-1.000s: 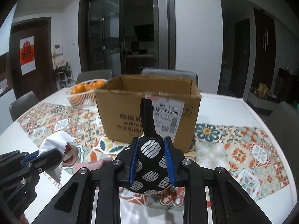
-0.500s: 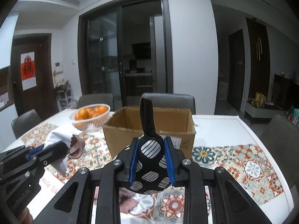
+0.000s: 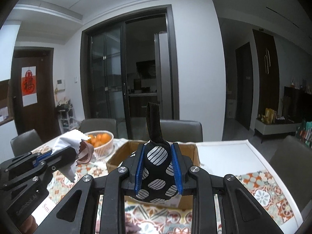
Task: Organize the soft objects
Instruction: 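Carry the white cloth and polka-dot pouch into the box and release both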
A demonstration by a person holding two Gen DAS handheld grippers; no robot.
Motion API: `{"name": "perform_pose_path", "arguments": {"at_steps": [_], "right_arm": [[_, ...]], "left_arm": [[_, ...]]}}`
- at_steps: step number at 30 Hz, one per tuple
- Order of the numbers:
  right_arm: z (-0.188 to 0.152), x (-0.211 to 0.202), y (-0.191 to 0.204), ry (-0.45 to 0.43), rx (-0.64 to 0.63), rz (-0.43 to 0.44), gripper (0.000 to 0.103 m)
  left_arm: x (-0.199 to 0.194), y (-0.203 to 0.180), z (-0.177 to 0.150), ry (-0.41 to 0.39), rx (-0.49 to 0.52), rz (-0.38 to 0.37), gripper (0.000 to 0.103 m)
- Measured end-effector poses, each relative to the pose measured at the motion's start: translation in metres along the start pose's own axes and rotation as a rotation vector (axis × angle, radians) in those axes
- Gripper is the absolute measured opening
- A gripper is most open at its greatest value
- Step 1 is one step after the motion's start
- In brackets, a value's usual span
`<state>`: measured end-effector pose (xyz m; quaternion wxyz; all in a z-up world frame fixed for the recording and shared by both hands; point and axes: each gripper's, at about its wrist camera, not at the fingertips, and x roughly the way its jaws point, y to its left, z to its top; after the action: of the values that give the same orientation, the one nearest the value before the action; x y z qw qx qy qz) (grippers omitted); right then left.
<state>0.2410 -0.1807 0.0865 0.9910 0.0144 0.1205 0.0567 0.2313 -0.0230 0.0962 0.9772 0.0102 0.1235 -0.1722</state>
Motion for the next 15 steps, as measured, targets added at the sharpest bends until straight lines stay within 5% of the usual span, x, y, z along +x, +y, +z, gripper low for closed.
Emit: {"name": "perform_pose_path", "arguments": {"at_steps": [15], "right_arm": [[0.023, 0.04, -0.015, -0.016, 0.007, -0.008, 0.028]], "left_arm": [[0.058, 0.004, 0.031, -0.017, 0.033, -0.047, 0.009]]}}
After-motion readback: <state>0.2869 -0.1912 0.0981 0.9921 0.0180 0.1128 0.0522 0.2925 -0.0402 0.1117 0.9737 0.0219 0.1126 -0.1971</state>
